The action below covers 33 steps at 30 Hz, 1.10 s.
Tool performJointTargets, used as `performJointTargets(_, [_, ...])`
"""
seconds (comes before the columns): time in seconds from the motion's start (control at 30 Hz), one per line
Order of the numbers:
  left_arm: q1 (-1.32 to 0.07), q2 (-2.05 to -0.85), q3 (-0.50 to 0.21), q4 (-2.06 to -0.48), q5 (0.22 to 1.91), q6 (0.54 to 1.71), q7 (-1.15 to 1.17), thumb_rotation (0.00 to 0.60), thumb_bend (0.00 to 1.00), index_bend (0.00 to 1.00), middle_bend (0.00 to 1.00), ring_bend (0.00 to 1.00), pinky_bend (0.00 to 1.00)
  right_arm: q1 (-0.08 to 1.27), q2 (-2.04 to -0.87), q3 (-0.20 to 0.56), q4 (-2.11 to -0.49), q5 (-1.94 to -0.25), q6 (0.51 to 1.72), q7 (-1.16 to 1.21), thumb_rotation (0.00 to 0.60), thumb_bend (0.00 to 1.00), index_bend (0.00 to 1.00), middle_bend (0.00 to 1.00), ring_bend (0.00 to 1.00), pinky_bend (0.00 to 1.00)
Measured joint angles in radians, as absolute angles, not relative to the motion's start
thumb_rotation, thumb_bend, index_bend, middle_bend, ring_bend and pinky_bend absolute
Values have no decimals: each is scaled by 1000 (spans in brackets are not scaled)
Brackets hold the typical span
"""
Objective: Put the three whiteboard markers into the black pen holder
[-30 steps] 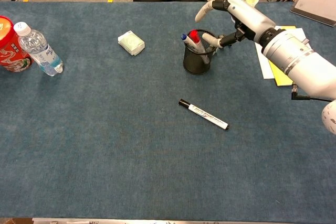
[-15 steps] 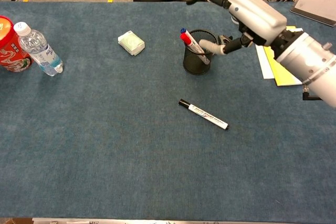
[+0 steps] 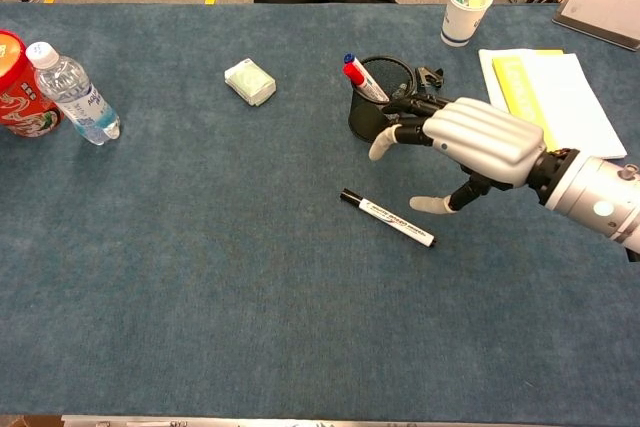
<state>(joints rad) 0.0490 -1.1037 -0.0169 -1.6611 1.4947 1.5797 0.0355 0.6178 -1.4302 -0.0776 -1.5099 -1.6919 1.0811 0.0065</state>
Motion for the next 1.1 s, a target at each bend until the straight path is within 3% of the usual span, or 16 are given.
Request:
performJointTargets(0.53, [51,-1105,-15,-1654,1496,1580,27,600,420,217,215,215,170,619,-1587,-51,-1428,-1585,948,-362,600,135,375,298,90,98])
performJointTargets(1.1, [53,-1104,-12,-1639,1498,1581,6,600,420,218,215,215,170,605,-1598,-44,-1492,-1555,961,-437,600,63,425,304,90,98])
